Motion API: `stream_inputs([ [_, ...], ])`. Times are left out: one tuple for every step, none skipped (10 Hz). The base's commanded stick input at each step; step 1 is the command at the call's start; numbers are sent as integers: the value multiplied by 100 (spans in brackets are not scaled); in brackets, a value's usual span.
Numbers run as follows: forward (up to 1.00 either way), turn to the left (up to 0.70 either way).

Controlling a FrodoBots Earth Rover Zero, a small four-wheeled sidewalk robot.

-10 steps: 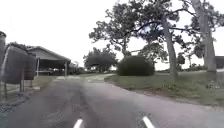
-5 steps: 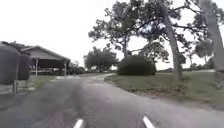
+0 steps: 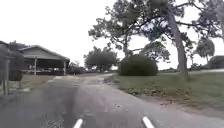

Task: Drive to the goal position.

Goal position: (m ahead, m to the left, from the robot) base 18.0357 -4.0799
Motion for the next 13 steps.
stream_inputs([
  [70,15],
  [70,5],
  [70,0],
  [70,0],
  [70,0],
  [70,0],
  [70,0],
  [70,0],
  [70,0],
  [70,0],
  [70,0],
  [70,0],
  [70,0],
])
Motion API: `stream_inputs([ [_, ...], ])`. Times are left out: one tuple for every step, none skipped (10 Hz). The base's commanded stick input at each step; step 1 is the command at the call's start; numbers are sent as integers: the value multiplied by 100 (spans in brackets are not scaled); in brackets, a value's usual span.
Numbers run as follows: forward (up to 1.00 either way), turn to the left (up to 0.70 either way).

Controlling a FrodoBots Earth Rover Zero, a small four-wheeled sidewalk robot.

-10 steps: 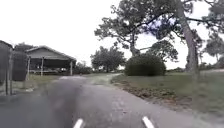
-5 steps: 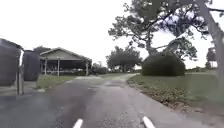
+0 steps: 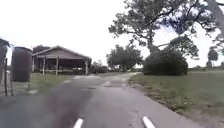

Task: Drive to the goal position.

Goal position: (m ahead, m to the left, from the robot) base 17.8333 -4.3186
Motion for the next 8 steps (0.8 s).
stream_inputs([
  [70,0],
  [70,0],
  [70,0],
  [70,0],
  [70,0],
  [70,0],
  [70,0],
  [70,0],
])
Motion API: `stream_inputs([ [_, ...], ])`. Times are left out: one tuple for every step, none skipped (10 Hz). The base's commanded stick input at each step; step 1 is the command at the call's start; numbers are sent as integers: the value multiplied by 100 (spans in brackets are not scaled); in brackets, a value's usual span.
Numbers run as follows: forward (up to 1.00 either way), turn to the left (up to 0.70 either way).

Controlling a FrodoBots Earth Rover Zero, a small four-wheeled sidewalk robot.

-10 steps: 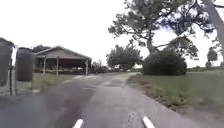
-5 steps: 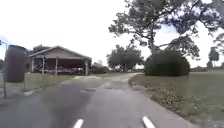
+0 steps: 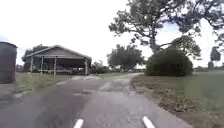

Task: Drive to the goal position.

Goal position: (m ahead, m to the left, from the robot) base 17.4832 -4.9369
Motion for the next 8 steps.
stream_inputs([
  [70,0],
  [70,0],
  [70,0],
  [70,11],
  [70,24],
  [70,34],
  [70,34],
  [70,0],
])
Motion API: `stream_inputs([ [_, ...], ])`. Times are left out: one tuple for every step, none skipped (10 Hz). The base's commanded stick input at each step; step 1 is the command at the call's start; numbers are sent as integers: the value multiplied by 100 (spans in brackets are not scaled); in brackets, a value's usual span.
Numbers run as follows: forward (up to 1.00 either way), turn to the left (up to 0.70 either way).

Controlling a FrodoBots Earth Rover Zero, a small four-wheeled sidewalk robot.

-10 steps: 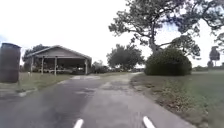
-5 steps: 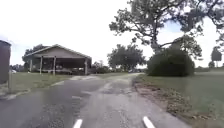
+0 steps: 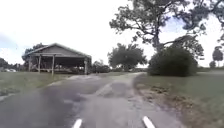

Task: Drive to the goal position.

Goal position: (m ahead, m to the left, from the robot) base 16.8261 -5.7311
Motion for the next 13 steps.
stream_inputs([
  [70,0],
  [70,0],
  [70,0],
  [70,0],
  [70,0],
  [70,0],
  [70,0],
  [70,0],
  [70,0],
  [70,0],
  [70,0],
  [70,0],
  [70,0],
])
